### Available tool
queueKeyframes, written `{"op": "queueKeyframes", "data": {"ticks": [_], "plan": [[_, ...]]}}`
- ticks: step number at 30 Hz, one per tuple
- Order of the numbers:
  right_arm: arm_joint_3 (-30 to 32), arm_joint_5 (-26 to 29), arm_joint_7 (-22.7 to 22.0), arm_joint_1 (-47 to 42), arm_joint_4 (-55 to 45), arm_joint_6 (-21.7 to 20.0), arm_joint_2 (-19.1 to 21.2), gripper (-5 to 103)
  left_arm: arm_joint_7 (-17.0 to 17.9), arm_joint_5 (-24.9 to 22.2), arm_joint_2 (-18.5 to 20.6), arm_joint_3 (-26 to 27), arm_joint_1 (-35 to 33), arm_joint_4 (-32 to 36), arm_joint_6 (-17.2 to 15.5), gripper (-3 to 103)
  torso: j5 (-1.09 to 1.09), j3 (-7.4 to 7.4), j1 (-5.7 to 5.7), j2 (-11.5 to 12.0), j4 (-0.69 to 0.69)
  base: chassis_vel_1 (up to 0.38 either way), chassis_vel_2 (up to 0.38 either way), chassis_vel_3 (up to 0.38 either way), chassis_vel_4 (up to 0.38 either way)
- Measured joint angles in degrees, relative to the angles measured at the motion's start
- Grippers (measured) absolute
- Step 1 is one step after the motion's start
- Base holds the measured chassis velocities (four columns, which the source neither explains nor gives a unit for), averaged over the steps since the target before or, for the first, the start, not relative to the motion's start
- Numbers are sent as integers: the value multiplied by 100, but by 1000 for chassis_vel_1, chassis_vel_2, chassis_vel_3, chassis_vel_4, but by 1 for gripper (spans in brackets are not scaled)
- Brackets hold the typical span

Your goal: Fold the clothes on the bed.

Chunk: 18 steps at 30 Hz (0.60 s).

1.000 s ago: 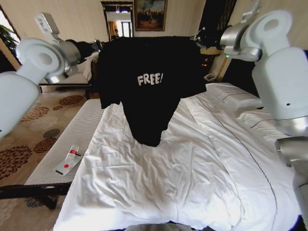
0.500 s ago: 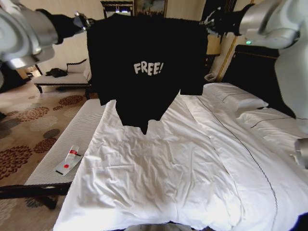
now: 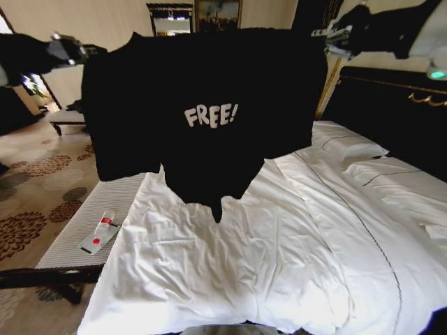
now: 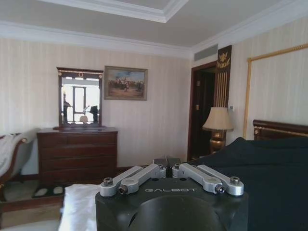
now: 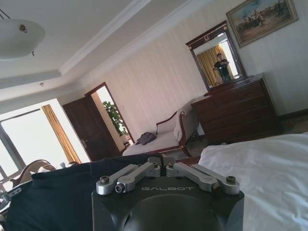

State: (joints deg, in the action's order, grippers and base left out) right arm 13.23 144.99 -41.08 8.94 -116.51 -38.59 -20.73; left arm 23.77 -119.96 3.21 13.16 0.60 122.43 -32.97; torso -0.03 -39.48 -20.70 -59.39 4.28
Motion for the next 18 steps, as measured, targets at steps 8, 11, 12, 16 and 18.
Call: {"op": "queueKeyframes", "data": {"ticks": [8, 11, 12, 16, 18], "plan": [[1242, 509, -203, -1308, -853, 79, 785, 0, 66, -264, 565, 416, -223, 474, -76, 0, 2, 0, 0, 0, 8, 0, 0, 0, 0], [1392, 649, -457, -1553, -1230, 166, 839, 0, 222, -379, 640, 302, -256, 765, -95, 0, 0, -1, -2, 0, 2, 0, 0, 0, 0], [1392, 649, -457, -1553, -1230, 166, 839, 0, 222, -379, 640, 302, -256, 765, -95, 0, 0, -1, -2, 0, 2, 0, 0, 0, 0], [1331, 442, -685, -1910, -1448, 221, 518, 0, 549, -216, 252, 3, -515, 1130, -63, 0, -3, -1, -1, 0, 6, 0, 0, 0, 0], [1279, -19, -736, -2514, -1492, 222, 104, 0, 738, 146, -161, -205, -872, 1273, -42, 0, -2, -1, -1, 1, 5, 0, 0, 0, 0]]}}
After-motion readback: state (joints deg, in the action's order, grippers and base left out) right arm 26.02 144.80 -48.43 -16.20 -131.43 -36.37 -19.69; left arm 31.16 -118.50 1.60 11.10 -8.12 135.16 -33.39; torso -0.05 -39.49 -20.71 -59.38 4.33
